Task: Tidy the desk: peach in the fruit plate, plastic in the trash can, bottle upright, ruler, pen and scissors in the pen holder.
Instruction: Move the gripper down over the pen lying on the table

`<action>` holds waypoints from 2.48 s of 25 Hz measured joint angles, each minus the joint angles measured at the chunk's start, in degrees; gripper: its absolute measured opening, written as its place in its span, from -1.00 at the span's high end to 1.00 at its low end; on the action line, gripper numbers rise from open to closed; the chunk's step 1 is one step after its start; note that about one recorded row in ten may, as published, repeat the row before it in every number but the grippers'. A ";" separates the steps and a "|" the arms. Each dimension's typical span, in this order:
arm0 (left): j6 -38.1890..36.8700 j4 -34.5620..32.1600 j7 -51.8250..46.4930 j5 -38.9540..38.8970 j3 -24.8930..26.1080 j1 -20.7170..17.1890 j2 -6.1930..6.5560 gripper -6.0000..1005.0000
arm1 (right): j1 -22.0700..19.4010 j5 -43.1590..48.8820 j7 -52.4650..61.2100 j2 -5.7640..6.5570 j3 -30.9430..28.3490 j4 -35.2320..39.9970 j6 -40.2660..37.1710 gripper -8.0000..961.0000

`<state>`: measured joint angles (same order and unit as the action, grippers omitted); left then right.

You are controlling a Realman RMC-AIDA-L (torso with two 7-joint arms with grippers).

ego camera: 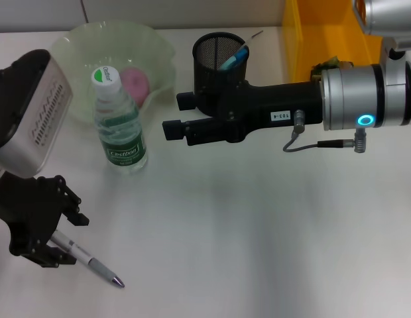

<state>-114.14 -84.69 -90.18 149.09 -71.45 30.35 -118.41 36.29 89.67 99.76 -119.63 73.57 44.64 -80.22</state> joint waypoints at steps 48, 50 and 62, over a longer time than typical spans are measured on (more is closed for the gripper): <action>11.58 10.11 1.15 7.79 -13.20 2.31 -0.42 -0.12 | 1.59 -0.91 -1.32 0.10 -0.24 -2.35 1.92 -0.64; 11.91 10.12 1.02 8.14 -13.28 2.32 -0.42 -0.12 | 1.67 -1.03 -1.31 0.10 -0.17 -2.43 1.92 -0.64; 13.28 10.22 0.81 9.17 -14.92 2.06 -0.42 -0.10 | 2.12 -1.51 -1.33 0.10 -0.47 -3.25 2.09 -0.64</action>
<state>-100.86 -74.47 -89.37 158.25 -86.37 32.41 -118.83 38.41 88.16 98.43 -119.53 73.09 41.39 -78.13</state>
